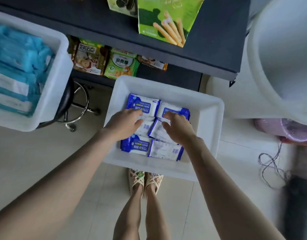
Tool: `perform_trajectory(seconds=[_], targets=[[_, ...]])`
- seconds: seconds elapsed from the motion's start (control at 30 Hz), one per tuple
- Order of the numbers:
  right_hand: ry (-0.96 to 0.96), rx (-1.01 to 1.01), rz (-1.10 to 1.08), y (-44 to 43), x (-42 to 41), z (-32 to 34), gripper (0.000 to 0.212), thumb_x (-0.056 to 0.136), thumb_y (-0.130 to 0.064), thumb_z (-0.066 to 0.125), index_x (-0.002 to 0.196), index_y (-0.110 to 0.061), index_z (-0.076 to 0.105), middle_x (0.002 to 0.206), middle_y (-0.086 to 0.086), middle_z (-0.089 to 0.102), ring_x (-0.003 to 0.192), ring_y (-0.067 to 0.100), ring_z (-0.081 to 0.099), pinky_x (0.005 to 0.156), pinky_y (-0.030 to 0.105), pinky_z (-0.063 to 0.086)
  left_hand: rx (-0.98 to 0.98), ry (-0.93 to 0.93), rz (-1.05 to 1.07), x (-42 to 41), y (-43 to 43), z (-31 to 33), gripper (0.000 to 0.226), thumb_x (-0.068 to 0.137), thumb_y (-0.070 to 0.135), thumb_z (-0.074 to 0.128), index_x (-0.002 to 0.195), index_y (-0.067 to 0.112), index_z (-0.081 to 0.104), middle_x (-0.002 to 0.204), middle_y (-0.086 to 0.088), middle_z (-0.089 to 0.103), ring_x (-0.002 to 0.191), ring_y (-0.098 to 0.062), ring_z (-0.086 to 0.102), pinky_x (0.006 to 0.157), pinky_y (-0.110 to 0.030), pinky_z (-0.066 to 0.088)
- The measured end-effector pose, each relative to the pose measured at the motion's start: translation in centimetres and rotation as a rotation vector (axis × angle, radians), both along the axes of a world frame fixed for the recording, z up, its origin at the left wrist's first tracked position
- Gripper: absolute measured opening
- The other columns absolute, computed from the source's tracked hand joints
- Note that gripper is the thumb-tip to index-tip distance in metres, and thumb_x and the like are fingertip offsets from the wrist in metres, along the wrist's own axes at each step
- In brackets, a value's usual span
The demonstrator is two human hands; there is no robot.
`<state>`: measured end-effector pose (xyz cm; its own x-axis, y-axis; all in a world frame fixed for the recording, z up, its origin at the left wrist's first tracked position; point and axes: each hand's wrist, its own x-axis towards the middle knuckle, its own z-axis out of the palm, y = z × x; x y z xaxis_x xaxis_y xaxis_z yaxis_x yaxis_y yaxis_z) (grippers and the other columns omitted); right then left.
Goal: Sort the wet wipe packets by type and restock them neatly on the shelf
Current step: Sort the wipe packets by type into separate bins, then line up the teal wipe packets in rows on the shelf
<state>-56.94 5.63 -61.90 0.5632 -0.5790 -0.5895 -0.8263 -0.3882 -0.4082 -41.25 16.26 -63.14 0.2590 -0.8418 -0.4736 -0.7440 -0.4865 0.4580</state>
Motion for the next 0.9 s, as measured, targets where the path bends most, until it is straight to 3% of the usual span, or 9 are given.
perform_trajectory(seconds=[0.17,0.3,0.47,0.6,0.73,0.9], targets=[[-0.209,-0.145,-0.057,1.2,3.1,13.6,0.025,0.096,-0.021,0.048,0.116,-0.011,0.059,0.114,0.012,0.066,0.103,0.032,0.06,0.081,0.039,0.051,-0.264,-0.005,0.195,2.5,2.9,14.0,0.018,0.093,0.027,0.056,0.1,0.012,0.064,0.09,-0.004,0.07,0.081,-0.024,0.065,0.068,-0.037,0.052],[-0.408,-0.283,-0.103,4.8,6.8,25.0,0.021,0.095,-0.022,0.048,0.107,-0.011,0.062,0.104,0.013,0.069,0.093,0.034,0.063,0.079,0.043,0.052,-0.473,-0.053,0.265,5.8,7.2,26.3,0.017,0.093,0.025,0.057,0.1,0.013,0.065,0.088,0.0,0.069,0.078,-0.019,0.064,0.068,-0.032,0.05],[-0.641,-0.371,-0.115,13.1,12.2,34.6,0.015,0.093,-0.018,0.052,0.099,-0.009,0.064,0.093,0.009,0.069,0.084,0.03,0.064,0.073,0.046,0.053,-0.659,-0.103,0.339,10.6,15.5,36.2,0.016,0.092,0.023,0.059,0.101,0.012,0.065,0.09,-0.002,0.07,0.084,-0.024,0.065,0.074,-0.038,0.052],[-0.754,-0.408,-0.15,23.2,17.3,37.6,0.011,0.092,-0.012,0.055,0.097,-0.007,0.065,0.088,0.004,0.07,0.079,0.022,0.066,0.072,0.041,0.054,-0.721,-0.06,0.372,16.3,25.7,39.3,0.016,0.092,0.024,0.059,0.101,0.012,0.066,0.091,-0.002,0.07,0.085,-0.022,0.065,0.077,-0.037,0.052],[-0.741,-0.265,-0.164,32.1,22.4,37.0,0.01,0.09,-0.007,0.057,0.093,-0.007,0.067,0.082,-0.001,0.067,0.075,0.016,0.063,0.074,0.039,0.055,-0.661,-0.062,0.428,21.9,35.3,38.9,0.009,0.09,0.013,0.061,0.096,0.009,0.066,0.086,-0.001,0.069,0.08,-0.018,0.066,0.074,-0.031,0.051],[-0.684,-0.193,-0.171,36.8,28.1,36.4,0.011,0.091,-0.011,0.057,0.095,-0.01,0.067,0.09,0.001,0.071,0.082,0.017,0.065,0.078,0.038,0.054,-0.629,-0.012,0.455,27.4,39.3,38.3,0.011,0.09,0.013,0.061,0.098,0.011,0.067,0.085,0.003,0.068,0.078,-0.012,0.064,0.076,-0.026,0.05]])
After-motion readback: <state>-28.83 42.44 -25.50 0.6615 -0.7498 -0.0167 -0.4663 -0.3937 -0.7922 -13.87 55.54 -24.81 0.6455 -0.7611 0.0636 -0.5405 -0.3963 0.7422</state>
